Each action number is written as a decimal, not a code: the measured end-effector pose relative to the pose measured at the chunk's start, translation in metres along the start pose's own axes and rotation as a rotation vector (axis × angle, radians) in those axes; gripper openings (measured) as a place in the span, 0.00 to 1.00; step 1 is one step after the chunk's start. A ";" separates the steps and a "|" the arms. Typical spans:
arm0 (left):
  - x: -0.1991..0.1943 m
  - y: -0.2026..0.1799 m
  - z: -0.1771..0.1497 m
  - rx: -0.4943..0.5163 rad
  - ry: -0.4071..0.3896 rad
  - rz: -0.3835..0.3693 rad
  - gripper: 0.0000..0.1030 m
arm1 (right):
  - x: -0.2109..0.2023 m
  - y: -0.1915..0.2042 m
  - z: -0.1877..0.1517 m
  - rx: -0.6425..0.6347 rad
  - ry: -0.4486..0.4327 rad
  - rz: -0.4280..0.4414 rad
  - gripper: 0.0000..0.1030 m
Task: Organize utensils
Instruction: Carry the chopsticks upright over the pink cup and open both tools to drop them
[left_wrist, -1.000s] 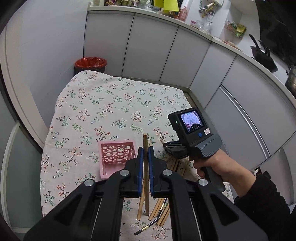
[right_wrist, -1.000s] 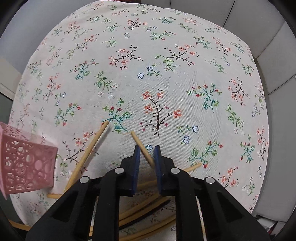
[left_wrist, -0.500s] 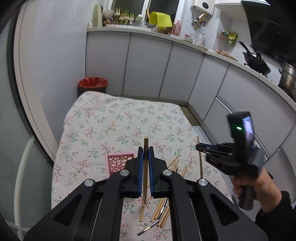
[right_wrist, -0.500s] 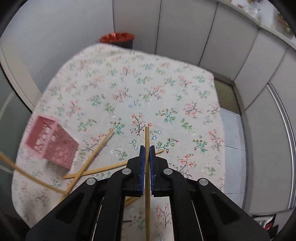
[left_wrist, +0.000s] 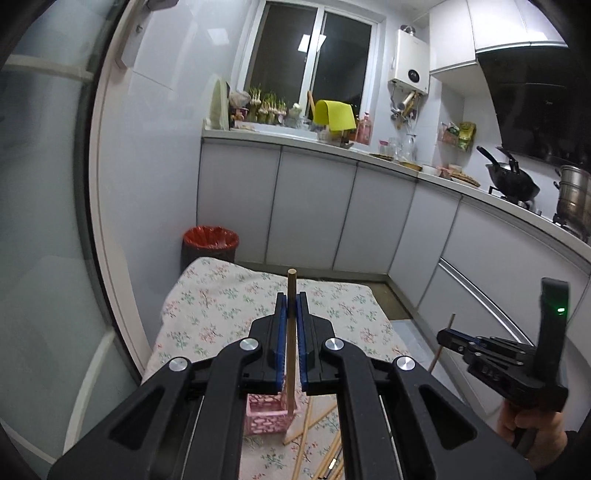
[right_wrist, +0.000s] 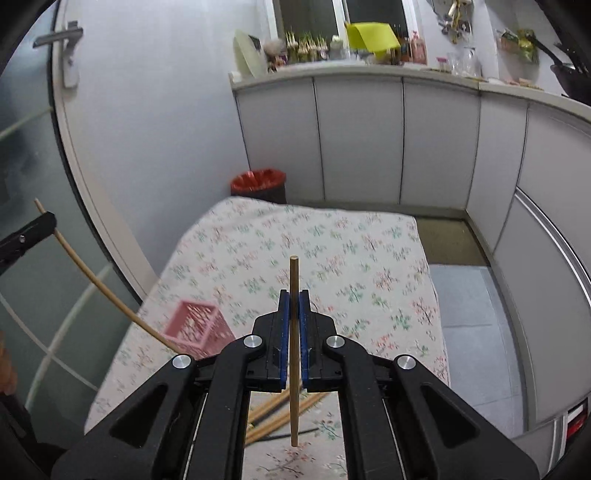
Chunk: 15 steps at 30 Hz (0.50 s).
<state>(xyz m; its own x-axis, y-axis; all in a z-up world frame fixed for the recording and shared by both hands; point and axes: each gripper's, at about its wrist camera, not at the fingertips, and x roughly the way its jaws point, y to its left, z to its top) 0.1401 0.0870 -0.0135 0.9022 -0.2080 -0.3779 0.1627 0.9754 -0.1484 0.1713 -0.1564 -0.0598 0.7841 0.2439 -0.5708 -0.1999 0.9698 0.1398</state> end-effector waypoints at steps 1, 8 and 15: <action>0.001 0.001 0.000 0.000 -0.007 0.006 0.05 | -0.004 0.003 0.003 0.003 -0.018 0.010 0.04; 0.029 0.012 -0.005 -0.001 -0.026 0.071 0.05 | -0.023 0.026 0.024 0.008 -0.121 0.088 0.04; 0.057 0.021 -0.015 -0.006 -0.006 0.065 0.05 | -0.022 0.045 0.050 0.021 -0.205 0.141 0.04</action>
<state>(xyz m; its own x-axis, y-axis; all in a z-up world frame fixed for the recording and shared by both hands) 0.1892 0.0943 -0.0517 0.9132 -0.1436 -0.3813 0.1012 0.9865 -0.1291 0.1743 -0.1175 -0.0010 0.8526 0.3709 -0.3682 -0.3056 0.9253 0.2244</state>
